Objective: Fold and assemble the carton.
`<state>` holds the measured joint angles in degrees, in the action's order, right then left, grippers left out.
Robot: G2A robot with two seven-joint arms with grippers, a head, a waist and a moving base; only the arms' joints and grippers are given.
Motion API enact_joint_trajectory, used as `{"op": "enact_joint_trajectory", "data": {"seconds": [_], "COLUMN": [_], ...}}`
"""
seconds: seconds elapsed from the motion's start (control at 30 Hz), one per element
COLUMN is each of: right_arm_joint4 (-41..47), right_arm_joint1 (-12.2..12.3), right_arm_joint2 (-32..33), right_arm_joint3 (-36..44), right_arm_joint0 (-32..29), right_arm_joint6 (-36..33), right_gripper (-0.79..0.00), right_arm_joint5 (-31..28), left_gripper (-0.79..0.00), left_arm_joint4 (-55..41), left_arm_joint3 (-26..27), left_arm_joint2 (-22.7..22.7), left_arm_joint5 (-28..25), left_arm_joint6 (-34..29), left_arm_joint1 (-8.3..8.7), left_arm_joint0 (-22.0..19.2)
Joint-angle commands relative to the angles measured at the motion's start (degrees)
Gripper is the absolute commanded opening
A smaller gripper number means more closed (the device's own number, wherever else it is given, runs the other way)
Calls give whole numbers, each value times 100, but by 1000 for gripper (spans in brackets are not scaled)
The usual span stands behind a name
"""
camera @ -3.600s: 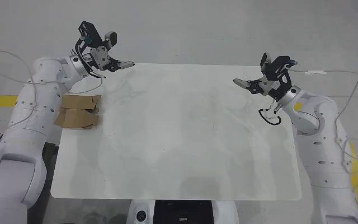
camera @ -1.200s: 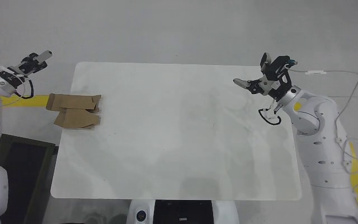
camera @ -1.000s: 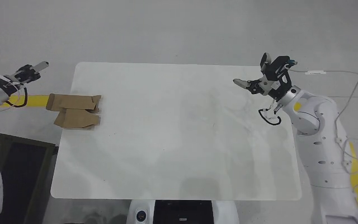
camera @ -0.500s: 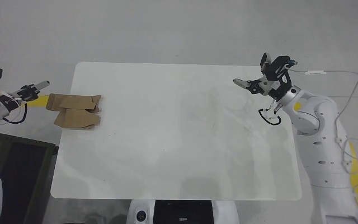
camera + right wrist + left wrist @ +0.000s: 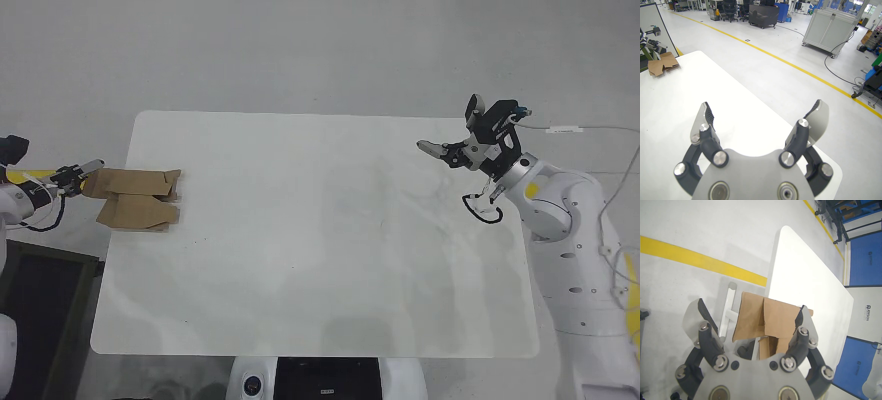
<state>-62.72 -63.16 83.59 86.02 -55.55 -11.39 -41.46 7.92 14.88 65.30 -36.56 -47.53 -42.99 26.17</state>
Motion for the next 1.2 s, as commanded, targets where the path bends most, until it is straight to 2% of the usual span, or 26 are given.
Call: {"op": "enact_joint_trajectory", "data": {"seconds": [0.0,0.23,0.27,0.37,0.43,0.5,0.7,0.8,0.83,0.87,1.17], "right_arm_joint4": [0,0,0,0,0,0,0,0,0,0,0], "right_arm_joint1": [0,0,0,0,0,0,0,0,0,0,0], "right_arm_joint2": [0,0,0,0,0,0,0,0,0,0,0], "right_arm_joint3": [0,0,0,0,0,0,0,0,0,0,0], "right_arm_joint0": [0,0,0,0,0,0,0,0,0,0,0], "right_arm_joint6": [0,0,0,0,0,0,0,0,0,0,0], "right_gripper": [0,0,0,0,0,0,0,0,0,0,0], "right_arm_joint5": [0,0,0,0,0,0,0,0,0,0,0], "left_gripper": [0,0,-40,-332,-416,-474,-529,-659,-745,-782,-785], "left_arm_joint4": [11,-127,-109,-215,-327,-404,-433,-607,-652,-726,-1380], "left_arm_joint3": [-33,-113,-111,-136,-158,-174,-202,-223,-220,-221,-7], "left_arm_joint2": [-18,1,-11,14,46,68,82,150,171,202,508], "left_arm_joint5": [95,310,349,413,434,474,545,485,458,437,-64], "left_arm_joint6": [-14,-22,-28,-56,-122,-170,-169,-260,-292,-347,-823], "left_arm_joint1": [-20,-89,-100,-131,-150,-166,-189,-197,-195,-194,-140], "left_arm_joint0": [16,30,36,43,47,53,71,78,73,65,-114]}}
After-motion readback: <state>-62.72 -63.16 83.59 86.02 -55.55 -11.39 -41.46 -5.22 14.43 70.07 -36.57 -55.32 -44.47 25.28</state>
